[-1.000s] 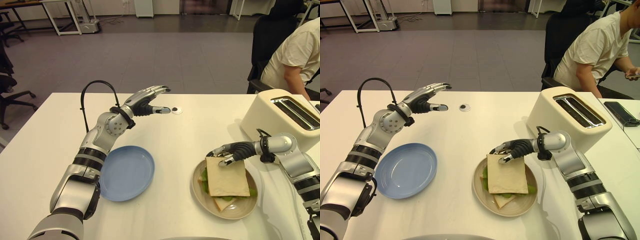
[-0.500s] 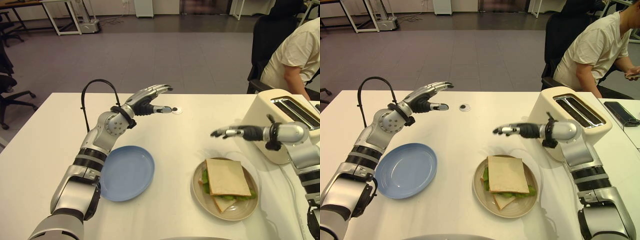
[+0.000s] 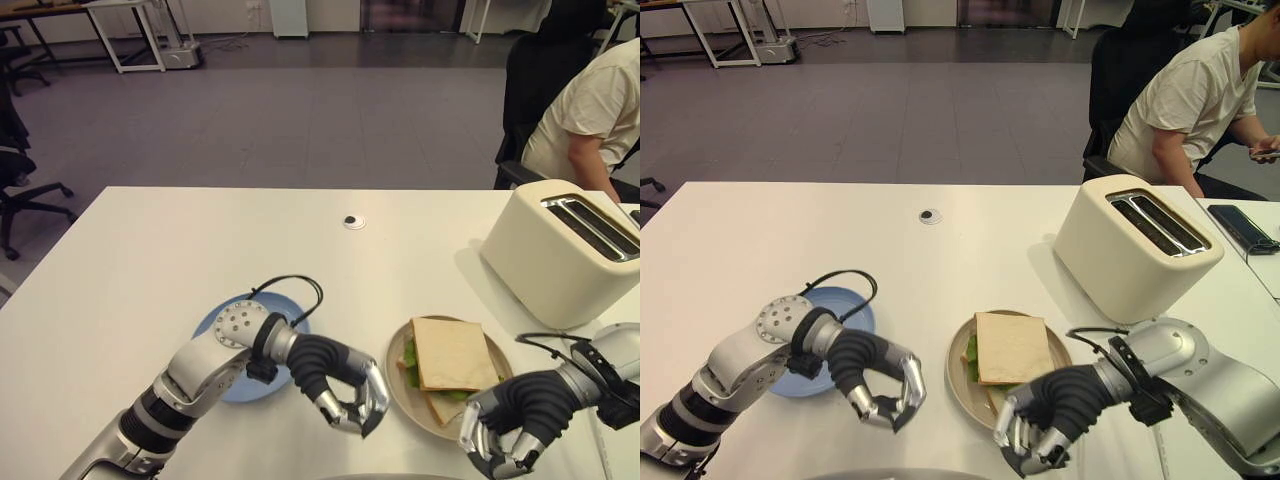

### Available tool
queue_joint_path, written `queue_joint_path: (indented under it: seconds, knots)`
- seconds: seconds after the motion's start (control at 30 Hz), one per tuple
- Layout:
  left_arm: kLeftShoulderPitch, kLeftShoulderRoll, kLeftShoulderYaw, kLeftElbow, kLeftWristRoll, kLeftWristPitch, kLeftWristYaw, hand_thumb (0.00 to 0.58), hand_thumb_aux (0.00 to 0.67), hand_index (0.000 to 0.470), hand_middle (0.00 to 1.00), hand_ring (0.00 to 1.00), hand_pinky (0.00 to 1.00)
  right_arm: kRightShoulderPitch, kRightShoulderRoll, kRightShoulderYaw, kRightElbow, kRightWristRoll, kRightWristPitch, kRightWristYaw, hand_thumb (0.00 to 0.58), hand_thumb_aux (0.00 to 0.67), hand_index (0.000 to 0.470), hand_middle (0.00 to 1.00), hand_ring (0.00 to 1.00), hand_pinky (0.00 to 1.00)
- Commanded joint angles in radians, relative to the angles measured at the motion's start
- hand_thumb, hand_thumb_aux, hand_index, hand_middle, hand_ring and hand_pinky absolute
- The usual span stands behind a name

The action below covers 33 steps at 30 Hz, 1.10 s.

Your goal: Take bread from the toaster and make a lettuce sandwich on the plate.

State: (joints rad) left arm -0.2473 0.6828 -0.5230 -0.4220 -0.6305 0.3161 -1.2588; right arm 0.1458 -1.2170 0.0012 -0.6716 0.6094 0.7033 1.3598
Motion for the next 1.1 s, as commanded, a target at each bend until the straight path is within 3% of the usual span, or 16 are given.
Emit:
queue_joint_path:
  seconds: [0.03,0.27,0.43,0.63,0.87,1.1]
  knots:
    - [-0.012,-0.007,-0.095,0.045,0.127,0.044,-0.017,0.58,0.67,0.47,1.0,1.0,1.0,0.111,-0.11,0.041,0.133,-0.158,-0.102,0.032,0.58,0.67,0.47,1.0,1.0,1.0]
    - [-0.052,-0.055,-0.224,0.148,0.377,-0.035,-0.038,0.58,0.67,0.47,1.0,1.0,1.0,0.234,-0.202,0.108,0.148,-0.324,-0.193,0.035,0.58,0.67,0.47,1.0,1.0,1.0]
    - [-0.076,-0.1,-0.236,0.229,0.5,-0.146,-0.026,0.58,0.67,0.47,1.0,1.0,1.0,0.197,-0.192,0.147,0.161,-0.391,-0.208,0.019,0.58,0.67,0.47,1.0,1.0,1.0]
    - [-0.128,-0.127,-0.209,0.359,0.578,-0.258,-0.037,0.58,0.67,0.47,1.0,1.0,1.0,0.016,-0.074,0.268,0.237,-0.481,-0.203,-0.004,0.58,0.67,0.47,1.0,1.0,1.0]
    - [-0.231,-0.214,-0.128,0.68,0.603,-0.395,-0.014,0.58,0.67,0.47,1.0,1.0,1.0,-0.19,0.046,0.36,0.372,-0.531,-0.198,0.02,0.58,0.67,0.47,1.0,1.0,1.0]
    - [-0.414,-0.352,-0.064,1.136,0.682,-0.592,0.091,0.58,0.67,0.47,1.0,1.0,1.0,-0.369,0.196,0.437,0.547,-0.584,-0.21,0.02,0.58,0.67,0.47,1.0,1.0,1.0]
